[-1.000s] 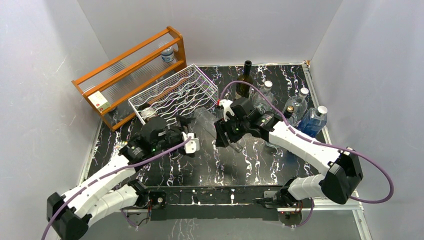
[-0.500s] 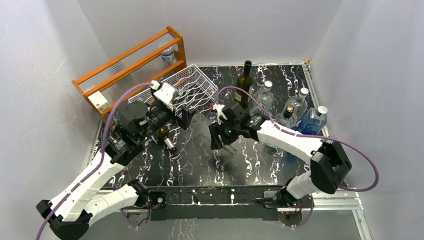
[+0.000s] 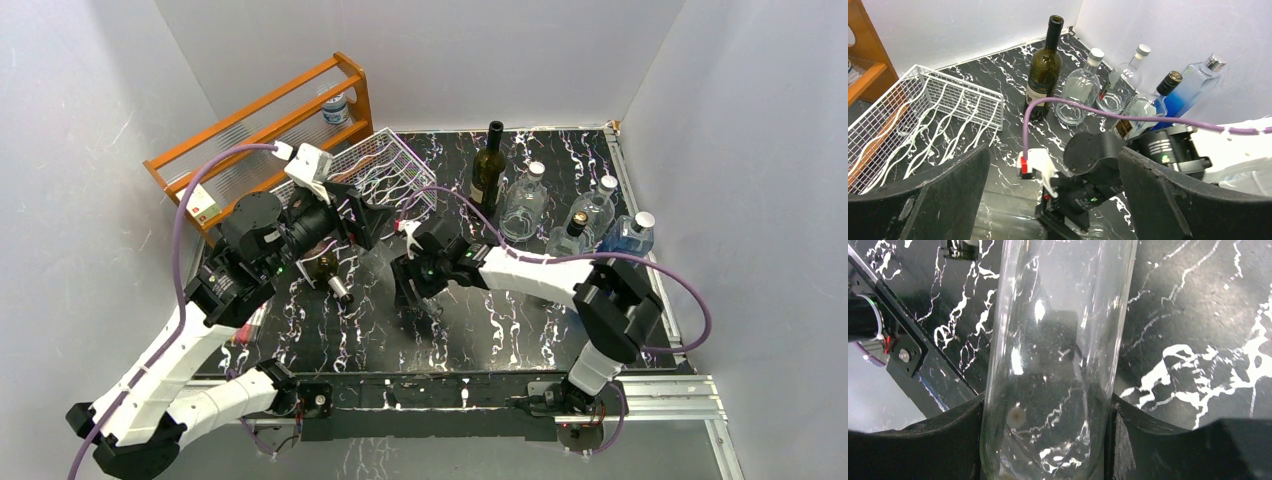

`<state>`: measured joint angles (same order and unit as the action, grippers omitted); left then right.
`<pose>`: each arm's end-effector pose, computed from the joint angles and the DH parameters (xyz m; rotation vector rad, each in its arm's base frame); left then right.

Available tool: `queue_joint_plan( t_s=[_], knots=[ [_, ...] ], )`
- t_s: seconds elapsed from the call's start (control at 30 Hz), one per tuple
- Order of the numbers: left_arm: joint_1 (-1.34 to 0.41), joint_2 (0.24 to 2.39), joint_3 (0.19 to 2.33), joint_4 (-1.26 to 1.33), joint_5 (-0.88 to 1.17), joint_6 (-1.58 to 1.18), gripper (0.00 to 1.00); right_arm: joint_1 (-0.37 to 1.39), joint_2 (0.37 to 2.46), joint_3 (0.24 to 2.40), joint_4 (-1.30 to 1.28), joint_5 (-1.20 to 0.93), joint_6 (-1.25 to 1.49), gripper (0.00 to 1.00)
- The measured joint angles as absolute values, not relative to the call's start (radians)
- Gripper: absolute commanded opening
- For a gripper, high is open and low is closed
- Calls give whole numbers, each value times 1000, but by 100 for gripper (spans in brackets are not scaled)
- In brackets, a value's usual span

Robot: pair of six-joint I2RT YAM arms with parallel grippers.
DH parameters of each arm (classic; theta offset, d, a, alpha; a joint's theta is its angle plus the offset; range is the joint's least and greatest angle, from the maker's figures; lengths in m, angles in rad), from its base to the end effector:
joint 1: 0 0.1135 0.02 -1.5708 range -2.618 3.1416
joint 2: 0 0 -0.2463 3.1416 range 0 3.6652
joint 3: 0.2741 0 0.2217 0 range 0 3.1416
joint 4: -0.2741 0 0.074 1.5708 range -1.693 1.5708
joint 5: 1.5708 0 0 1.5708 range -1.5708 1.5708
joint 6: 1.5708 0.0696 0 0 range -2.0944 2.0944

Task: Put the wine bottle on the wine rack

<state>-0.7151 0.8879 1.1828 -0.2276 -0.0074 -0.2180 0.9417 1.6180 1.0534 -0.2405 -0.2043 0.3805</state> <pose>0.1473 -0.1272 0.4337 0.3752 1.5031 -0.7403 0.1901 0.2853 0.1935 -0.8015 2.4038 0.8308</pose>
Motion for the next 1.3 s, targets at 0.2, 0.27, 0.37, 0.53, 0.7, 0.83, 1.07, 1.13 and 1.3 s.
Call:
queue_joint_plan(
  t_s=[0.2, 0.27, 0.37, 0.53, 0.7, 0.83, 1.07, 1.13, 1.3],
  knots=[
    [-715, 894, 1211, -258, -4, -229, 98, 960, 1719, 1089, -144, -192, 421, 0],
    [-715, 894, 1211, -266, -4, -230, 98, 967, 1744, 1093, -97, -181, 442, 0],
    [-715, 897, 1212, -278, -4, -233, 98, 978, 1777, 1103, -39, -164, 466, 0],
    [-715, 904, 1219, -299, -4, -237, 98, 989, 1849, 1143, 50, -150, 499, 0],
    [-715, 905, 1226, -310, -4, -246, 98, 991, 1900, 1164, 125, -140, 506, 0],
    [-715, 915, 1235, -325, -4, -253, 98, 991, 1954, 1201, 169, -120, 511, 0],
    [-715, 935, 1255, -342, 1, -265, 98, 991, 2037, 1282, 201, -73, 519, 0],
    [-715, 935, 1256, -346, 1, -267, 98, 991, 2058, 1311, 197, -54, 515, 0],
    [-715, 936, 1263, -356, 1, -269, 98, 989, 2118, 1416, 148, -19, 481, 6]
  ],
)
